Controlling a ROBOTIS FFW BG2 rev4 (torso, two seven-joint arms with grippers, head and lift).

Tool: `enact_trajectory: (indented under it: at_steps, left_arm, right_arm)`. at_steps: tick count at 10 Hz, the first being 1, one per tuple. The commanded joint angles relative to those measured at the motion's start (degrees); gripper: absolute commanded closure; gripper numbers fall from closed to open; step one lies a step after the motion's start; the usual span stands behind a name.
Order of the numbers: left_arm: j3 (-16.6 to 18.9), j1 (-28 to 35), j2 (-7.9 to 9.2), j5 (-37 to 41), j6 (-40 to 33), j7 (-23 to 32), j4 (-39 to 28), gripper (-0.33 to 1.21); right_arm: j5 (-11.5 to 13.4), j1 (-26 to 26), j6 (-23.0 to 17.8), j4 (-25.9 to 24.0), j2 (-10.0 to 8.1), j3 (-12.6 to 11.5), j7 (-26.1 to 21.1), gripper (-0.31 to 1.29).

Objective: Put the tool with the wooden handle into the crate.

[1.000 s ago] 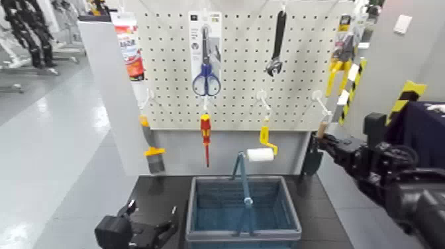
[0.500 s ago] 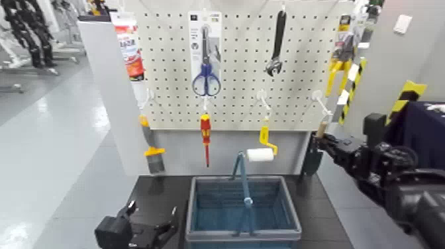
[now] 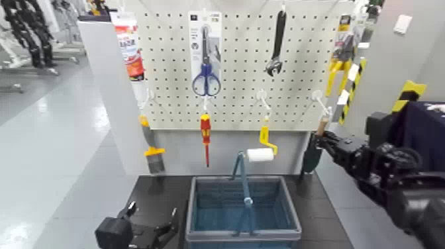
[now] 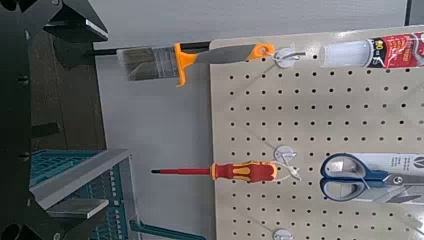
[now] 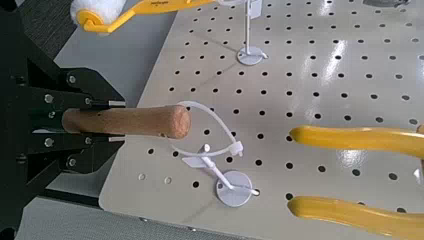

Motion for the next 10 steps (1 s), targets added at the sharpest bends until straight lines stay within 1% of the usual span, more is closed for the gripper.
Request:
enact_trajectory:
  at_steps: [1, 3, 4, 6, 7, 8, 9, 10]
  left_arm:
    - [0.00, 0.04, -0.02, 0.00, 0.19, 0.00, 0.00, 0.13]
    - [0.00, 0.12, -0.11, 0.00, 0.36, 0.00, -0.09, 0.13]
    - [-0.09, 0.12, -0.11, 0.00, 0.45, 0.00, -0.18, 0.13]
    - [-0.09, 0.21, -0.11, 0.00, 0.63, 0.00, -0.27, 0.13]
    - [-0.09, 0.21, -0.11, 0.00, 0.63, 0.00, -0.27, 0.13]
    - [-0.09, 0.21, -0.19, 0.00, 0.63, 0.00, -0.27, 0.13]
    - [-0.09, 0.21, -0.28, 0.00, 0.63, 0.00, -0.27, 0.13]
    - [-0.09, 0.21, -0.28, 0.00, 0.63, 0.00, -0.27, 0.13]
  right_arm:
    - [1.23, 3.65, 5.33, -9.04, 0.41, -2.14, -1.04, 1.27]
    - [1.58, 7.08, 10.86, -18.01, 0.85, -3.55, -2.36, 1.27]
    - [1.05, 8.40, 12.53, -21.17, 1.21, -4.34, -2.45, 1.27]
    - [-1.32, 10.51, 15.87, -26.44, 1.82, -5.13, -3.33, 1.27]
    - [-2.29, 11.48, 18.42, -29.78, 2.26, -5.75, -3.86, 1.27]
    - [-4.40, 12.62, 20.00, -32.16, 2.79, -6.36, -4.56, 1.27]
    - [-6.24, 13.58, 21.59, -33.91, 3.40, -6.80, -5.17, 1.27]
    - [-7.21, 14.29, 22.38, -34.79, 4.28, -6.89, -5.44, 1.27]
